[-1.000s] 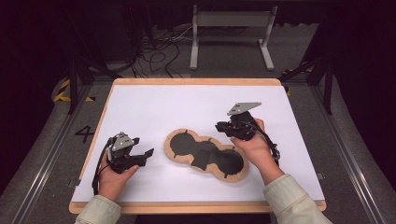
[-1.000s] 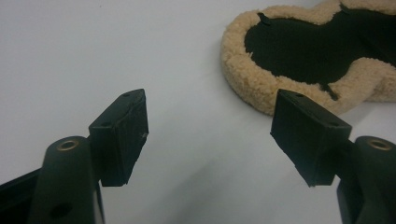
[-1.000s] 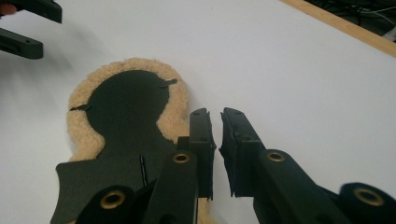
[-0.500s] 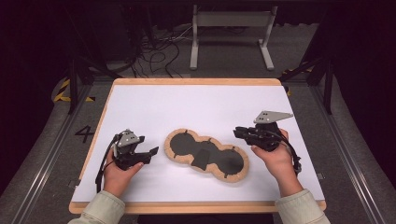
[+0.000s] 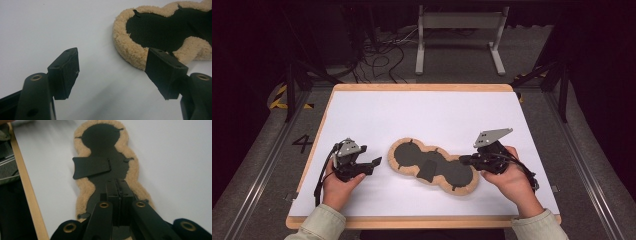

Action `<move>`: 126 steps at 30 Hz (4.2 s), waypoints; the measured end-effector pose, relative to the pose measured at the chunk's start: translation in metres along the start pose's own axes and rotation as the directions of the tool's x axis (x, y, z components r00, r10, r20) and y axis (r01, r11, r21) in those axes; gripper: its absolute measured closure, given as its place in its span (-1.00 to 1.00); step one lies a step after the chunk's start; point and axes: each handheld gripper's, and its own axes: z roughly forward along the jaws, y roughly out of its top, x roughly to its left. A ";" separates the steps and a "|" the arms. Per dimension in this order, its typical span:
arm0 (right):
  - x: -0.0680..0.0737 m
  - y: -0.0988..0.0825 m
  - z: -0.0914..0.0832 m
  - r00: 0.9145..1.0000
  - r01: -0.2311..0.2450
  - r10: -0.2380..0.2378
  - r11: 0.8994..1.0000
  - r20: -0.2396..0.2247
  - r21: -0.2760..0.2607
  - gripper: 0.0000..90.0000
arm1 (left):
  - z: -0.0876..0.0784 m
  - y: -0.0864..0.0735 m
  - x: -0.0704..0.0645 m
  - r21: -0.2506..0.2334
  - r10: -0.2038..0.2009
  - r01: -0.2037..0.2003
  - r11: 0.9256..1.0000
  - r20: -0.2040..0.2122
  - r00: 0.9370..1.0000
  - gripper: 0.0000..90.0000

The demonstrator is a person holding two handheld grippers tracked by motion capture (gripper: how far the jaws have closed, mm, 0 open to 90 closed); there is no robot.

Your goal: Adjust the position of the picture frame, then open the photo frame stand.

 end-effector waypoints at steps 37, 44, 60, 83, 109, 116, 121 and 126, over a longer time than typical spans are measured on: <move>0.043 -0.031 0.065 0.980 0.135 -0.081 0.942 -0.180 0.308 1.00 | 0.001 -0.002 -0.001 0.023 0.006 -0.006 1.000 -0.007 1.000 -0.40; 0.038 -0.032 0.062 0.987 0.143 -0.110 0.939 -0.119 0.314 1.00 | 0.001 -0.002 -0.001 0.022 0.003 -0.003 1.000 -0.004 1.000 -0.40; 0.005 -0.044 0.055 0.995 0.051 -0.071 0.964 0.069 0.259 1.00 | 0.002 -0.002 -0.002 0.025 0.002 -0.002 1.000 0.002 1.000 -0.40; 0.017 -0.029 0.019 0.997 0.048 -0.053 0.993 -0.048 -0.106 0.74 | 0.004 0.001 -0.007 0.022 0.004 -0.004 1.000 0.025 1.000 -0.40; 0.019 -0.039 0.072 0.996 -0.046 0.044 0.999 -0.081 -0.018 0.98 | 0.004 0.000 -0.012 0.030 0.022 -0.022 0.999 0.032 0.999 -0.39; 0.012 -0.042 0.079 0.996 -0.062 0.060 0.998 -0.072 -0.012 1.00 | 0.006 0.000 -0.012 0.039 0.028 -0.030 0.999 0.033 0.999 -0.39; 0.013 -0.038 0.080 0.996 -0.055 0.054 0.998 -0.066 -0.016 1.00 | 0.007 0.000 -0.013 0.047 0.025 -0.027 0.999 0.048 0.999 -0.41; 0.013 -0.035 0.076 0.996 -0.053 0.051 0.998 -0.067 -0.033 1.00 | 0.007 0.000 -0.013 0.049 0.032 -0.034 0.998 0.044 0.999 -0.41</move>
